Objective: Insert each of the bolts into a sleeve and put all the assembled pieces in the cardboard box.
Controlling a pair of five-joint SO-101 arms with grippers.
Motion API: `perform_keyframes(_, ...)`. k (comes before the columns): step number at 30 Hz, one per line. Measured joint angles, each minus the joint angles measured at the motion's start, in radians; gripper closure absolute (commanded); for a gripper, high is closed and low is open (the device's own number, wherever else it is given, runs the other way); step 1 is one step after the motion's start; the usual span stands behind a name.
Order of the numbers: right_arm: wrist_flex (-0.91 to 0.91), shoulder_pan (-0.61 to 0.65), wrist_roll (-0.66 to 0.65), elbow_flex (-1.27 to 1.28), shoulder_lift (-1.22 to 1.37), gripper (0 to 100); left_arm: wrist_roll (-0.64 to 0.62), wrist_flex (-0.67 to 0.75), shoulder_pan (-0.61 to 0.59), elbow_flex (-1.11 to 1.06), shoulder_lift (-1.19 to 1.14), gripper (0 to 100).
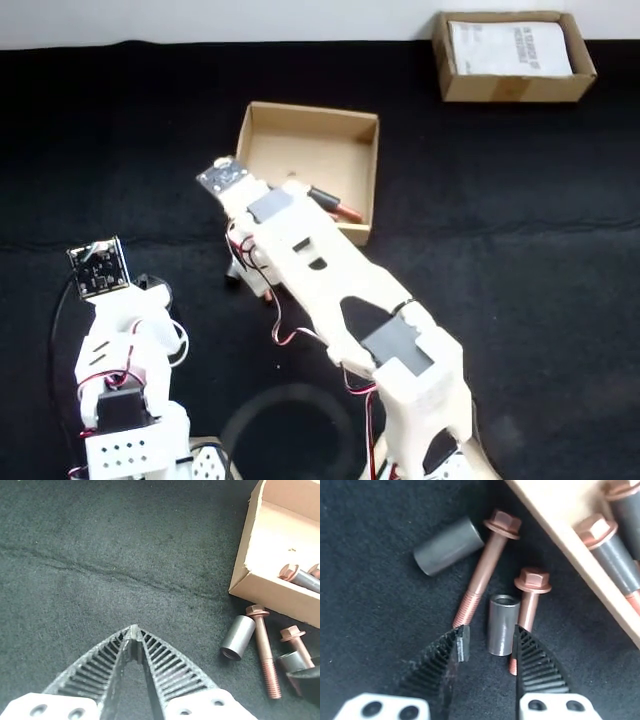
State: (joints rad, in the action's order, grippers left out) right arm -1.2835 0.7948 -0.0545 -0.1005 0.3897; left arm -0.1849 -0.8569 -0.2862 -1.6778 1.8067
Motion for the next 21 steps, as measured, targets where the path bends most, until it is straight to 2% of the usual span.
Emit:
perform_keyframes(4,0.003,0.002,0.0,0.0,0.0,87.2,0.0,-0.011,0.0,0.0,0.0,99)
perform_keyframes(17,0.18,0.003,0.0,0.175,0.008,87.4,0.0,-0.012,0.0,0.0,0.0,99)
perform_keyframes(19,0.19,0.003,0.0,0.175,0.025,91.1,0.0,-0.012,0.0,0.0,0.0,99)
perform_keyframes(21,0.193,-0.008,0.0,0.17,0.048,99.1,0.0,-0.012,0.0,0.0,0.0,99)
